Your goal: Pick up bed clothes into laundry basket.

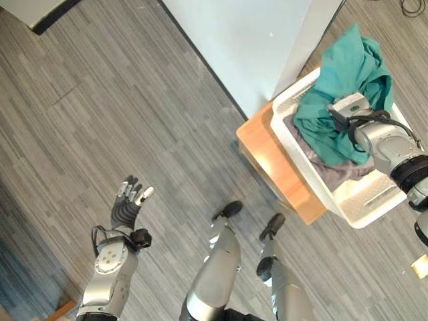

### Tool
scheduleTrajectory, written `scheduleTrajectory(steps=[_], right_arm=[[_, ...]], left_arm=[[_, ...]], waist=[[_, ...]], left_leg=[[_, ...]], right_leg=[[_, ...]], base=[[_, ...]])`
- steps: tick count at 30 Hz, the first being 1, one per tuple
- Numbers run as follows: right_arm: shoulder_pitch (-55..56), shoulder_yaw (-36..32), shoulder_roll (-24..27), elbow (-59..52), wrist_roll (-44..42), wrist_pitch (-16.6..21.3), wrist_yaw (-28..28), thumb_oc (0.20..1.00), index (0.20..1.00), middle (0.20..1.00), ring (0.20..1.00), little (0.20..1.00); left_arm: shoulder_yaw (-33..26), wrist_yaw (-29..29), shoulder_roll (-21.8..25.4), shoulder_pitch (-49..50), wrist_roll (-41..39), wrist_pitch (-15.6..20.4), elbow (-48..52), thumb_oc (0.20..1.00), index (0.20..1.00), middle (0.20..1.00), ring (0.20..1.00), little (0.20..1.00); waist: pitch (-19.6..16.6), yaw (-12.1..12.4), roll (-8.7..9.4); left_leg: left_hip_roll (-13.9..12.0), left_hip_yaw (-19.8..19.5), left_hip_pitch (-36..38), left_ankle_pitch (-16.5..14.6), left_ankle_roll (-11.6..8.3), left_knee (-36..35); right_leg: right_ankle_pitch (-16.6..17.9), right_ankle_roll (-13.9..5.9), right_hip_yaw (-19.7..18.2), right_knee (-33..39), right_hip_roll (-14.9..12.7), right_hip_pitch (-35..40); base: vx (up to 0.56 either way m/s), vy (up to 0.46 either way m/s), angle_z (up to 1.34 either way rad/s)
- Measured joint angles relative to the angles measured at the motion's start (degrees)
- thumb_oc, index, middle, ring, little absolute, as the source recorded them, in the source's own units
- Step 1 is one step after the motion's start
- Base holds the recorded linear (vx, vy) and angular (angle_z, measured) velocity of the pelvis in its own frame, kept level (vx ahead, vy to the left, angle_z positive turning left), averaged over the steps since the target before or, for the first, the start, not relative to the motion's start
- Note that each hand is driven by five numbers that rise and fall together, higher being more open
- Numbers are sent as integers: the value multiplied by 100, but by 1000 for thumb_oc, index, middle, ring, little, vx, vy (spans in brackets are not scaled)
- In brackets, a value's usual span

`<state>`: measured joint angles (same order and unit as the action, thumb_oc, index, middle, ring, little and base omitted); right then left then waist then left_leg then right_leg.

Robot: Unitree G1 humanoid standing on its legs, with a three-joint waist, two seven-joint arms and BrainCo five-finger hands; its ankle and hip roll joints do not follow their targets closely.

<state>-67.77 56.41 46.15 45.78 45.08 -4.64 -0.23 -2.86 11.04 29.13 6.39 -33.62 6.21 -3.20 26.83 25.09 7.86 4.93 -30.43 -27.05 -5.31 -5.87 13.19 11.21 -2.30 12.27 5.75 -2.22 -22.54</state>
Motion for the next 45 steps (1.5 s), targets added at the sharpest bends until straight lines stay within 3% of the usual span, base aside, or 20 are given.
scheduleTrajectory(steps=[5,9,13,16,19,22,28,32,39,45], right_arm=[[-2,-4,4,-47,1,-1,-8,200,200,200,200,200],[49,-636,402,-1035,-199,4,-156,200,200,200,200,200],[976,-2884,1924,-3971,-1366,66,-720,200,200,200,200,200],[3154,-4934,1827,-5532,-2098,319,-1153,200,200,200,200,200],[4505,-5606,1430,-5764,-2334,443,-1176,200,200,200,200,200],[4773,-5802,985,-5764,-2585,457,-1183,200,200,200,200,200],[4650,-6187,839,-5858,-2824,651,-1376,200,200,200,200,200],[4622,-6747,835,-6032,-3050,665,-1572,200,200,200,200,200],[4300,-7114,936,-6426,-3418,854,-1714,200,200,200,200,200],[4122,-7409,1361,-6767,-3496,1038,-2081,200,200,200,200,200]], left_arm=[[0,4,0,0,1,1,0,1000,1000,1000,1000,1000],[-18,16,0,3,2,15,2,1000,1000,1000,1000,1000],[-352,77,-109,113,1,77,24,1000,1000,1000,1000,1000],[-464,167,-342,219,4,65,37,1000,1000,1000,1000,1000],[-492,163,-451,290,4,48,85,1000,1000,1000,1000,1000],[-745,196,-567,447,5,5,123,1000,1000,1000,1000,1000],[-771,222,-648,497,11,-59,125,1000,1000,1000,1000,1000],[-774,226,-651,500,15,-68,125,1000,1000,1000,1000,1000],[-772,238,-671,483,20,-141,120,1000,1000,1000,1000,1000],[-755,245,-686,463,60,-146,74,1000,1000,1000,1000,1000]], waist=[[0,0,0],[2,-63,3],[28,-288,115],[20,-619,394],[11,-767,449],[8,-859,453],[6,-828,456],[5,-800,456],[-11,-879,472],[-144,-948,546]], left_leg=[[-4,-1,0,0,0,2],[-1,-7,46,0,0,14],[18,-37,334,-9,-4,-1],[38,45,366,-16,-6,53],[35,120,333,-47,-4,125],[24,173,307,-50,-1,112],[32,139,312,-45,1,114],[51,135,313,-44,2,110],[57,118,322,-46,-1,112],[57,113,312,-48,1,115]], right_leg=[[2,3,0,0,5,2],[7,8,6,-1,7,55],[-6,-8,-61,-1,-9,358],[-11,-14,-183,-1,-12,392],[-24,-47,-258,0,8,375],[-12,-61,-320,0,10,365],[15,-38,-296,0,4,347],[19,-34,-292,-1,-18,350],[23,-29,-276,-2,-19,372],[24,-28,-270,-2,-19,370]], base=[[0,0,0],[6,-2,2],[7,9,3],[9,6,-10],[2,5,-12],[18,-15,-9],[7,2,3],[0,0,0],[0,0,0],[0,0,0]])
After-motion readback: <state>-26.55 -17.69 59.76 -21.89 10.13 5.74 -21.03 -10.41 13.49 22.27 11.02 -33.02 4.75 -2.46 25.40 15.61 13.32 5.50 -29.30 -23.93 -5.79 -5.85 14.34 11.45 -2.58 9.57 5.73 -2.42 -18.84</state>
